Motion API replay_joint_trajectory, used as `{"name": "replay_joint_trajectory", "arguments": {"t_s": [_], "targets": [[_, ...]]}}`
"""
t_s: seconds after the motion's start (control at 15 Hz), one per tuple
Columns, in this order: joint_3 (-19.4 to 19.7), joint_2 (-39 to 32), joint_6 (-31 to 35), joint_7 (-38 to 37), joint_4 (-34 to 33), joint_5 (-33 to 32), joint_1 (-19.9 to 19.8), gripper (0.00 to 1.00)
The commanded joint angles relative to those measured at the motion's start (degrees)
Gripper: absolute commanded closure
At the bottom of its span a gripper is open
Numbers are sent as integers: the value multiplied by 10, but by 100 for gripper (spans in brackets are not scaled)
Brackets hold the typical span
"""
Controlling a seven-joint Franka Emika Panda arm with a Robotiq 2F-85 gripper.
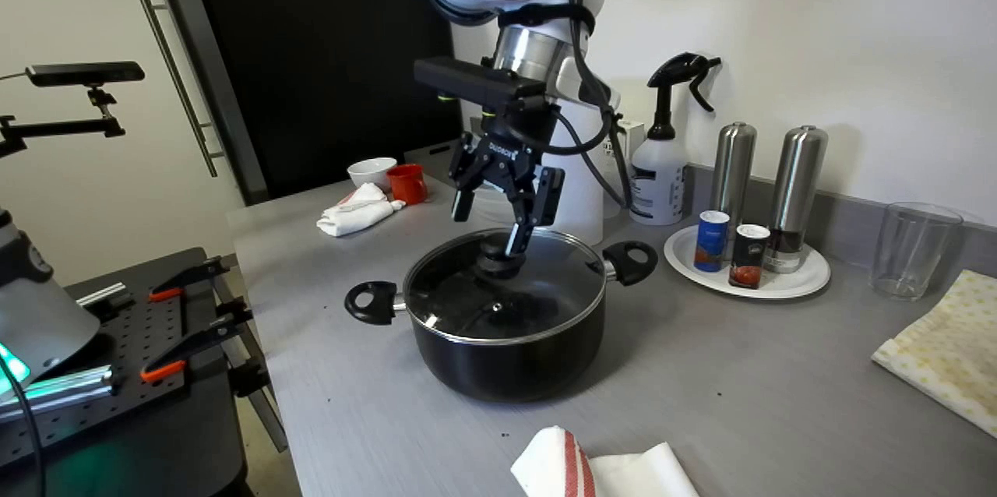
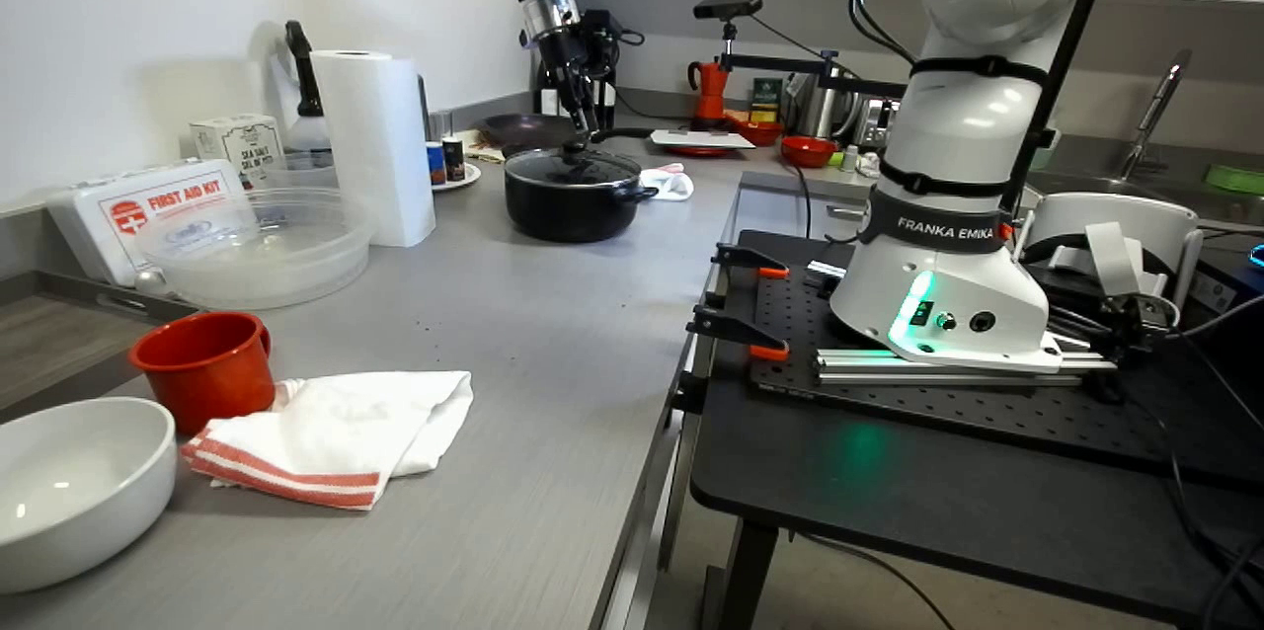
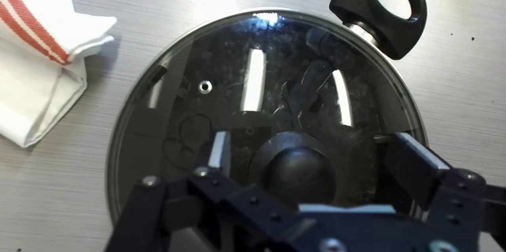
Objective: Remove the lid from the pot
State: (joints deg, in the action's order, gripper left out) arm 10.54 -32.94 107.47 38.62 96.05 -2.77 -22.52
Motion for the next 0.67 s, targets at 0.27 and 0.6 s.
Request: {"name": "replay_joint_trajectory", "arguments": {"t_s": [0.27, 0.6], "targets": [[-8, -5, 20, -1, 10, -14, -3, 0], [-8, -8, 28, -2, 13, -17, -3, 0]]}}
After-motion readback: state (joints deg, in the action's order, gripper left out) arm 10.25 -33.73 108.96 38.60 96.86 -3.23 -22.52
